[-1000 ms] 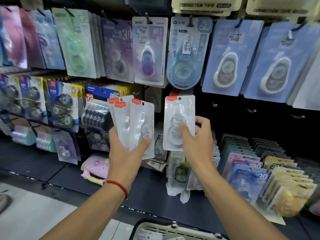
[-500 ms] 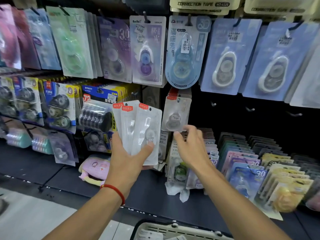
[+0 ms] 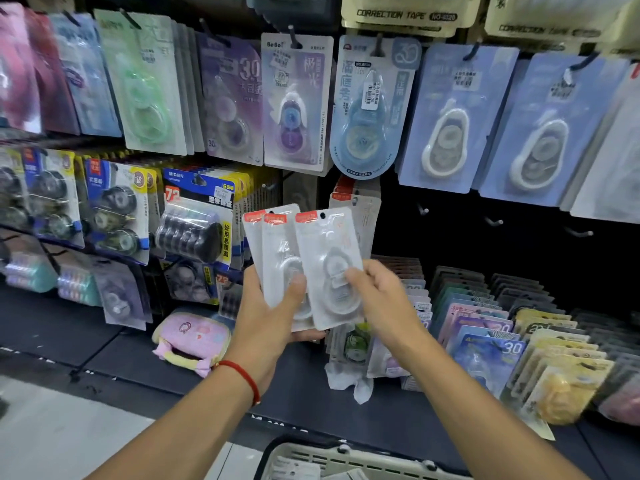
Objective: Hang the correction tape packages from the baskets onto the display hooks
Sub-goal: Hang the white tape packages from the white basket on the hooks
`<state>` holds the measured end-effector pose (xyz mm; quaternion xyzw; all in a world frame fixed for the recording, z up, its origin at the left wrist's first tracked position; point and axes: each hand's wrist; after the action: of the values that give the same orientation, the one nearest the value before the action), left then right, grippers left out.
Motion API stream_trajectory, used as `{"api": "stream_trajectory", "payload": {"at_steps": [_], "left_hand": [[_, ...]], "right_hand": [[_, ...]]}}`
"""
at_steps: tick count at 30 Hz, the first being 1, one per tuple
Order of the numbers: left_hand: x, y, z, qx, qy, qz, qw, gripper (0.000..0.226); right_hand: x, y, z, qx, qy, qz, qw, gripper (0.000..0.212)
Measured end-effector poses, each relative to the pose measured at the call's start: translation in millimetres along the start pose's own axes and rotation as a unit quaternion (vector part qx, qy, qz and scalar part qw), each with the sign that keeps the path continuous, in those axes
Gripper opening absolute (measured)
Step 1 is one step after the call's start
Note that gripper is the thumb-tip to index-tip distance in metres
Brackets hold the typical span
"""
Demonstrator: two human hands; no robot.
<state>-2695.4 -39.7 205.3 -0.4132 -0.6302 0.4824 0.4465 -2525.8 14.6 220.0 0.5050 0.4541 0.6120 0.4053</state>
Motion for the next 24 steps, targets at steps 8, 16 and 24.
{"api": "stream_trajectory", "payload": {"at_steps": [8, 16, 24], "left_hand": [[5, 5, 6, 0.039, -0.09, -0.013, 0.995, 0.036], [6, 6, 7, 0.066, -0.099, -0.034, 0.992, 0.04], [2, 2, 0, 0.059, -0.064, -0.033, 0.996, 0.035]], "right_hand": [[10, -7, 5, 0.007, -0.099, 0.044, 0.994, 0.018], [11, -7, 1, -0.01, -0.12, 0.043, 0.992, 0.037], [5, -6, 3, -0.08, -0.027, -0.022, 0.996, 0.028]]}}
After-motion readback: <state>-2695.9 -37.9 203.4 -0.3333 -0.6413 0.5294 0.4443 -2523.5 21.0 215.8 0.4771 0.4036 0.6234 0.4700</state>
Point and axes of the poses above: each hand's wrist, its own x-axis towards the middle knuckle, its own z-axis out of the back of the hand, y = z × x, and after that the axes turned 11 degrees about x, right-handed
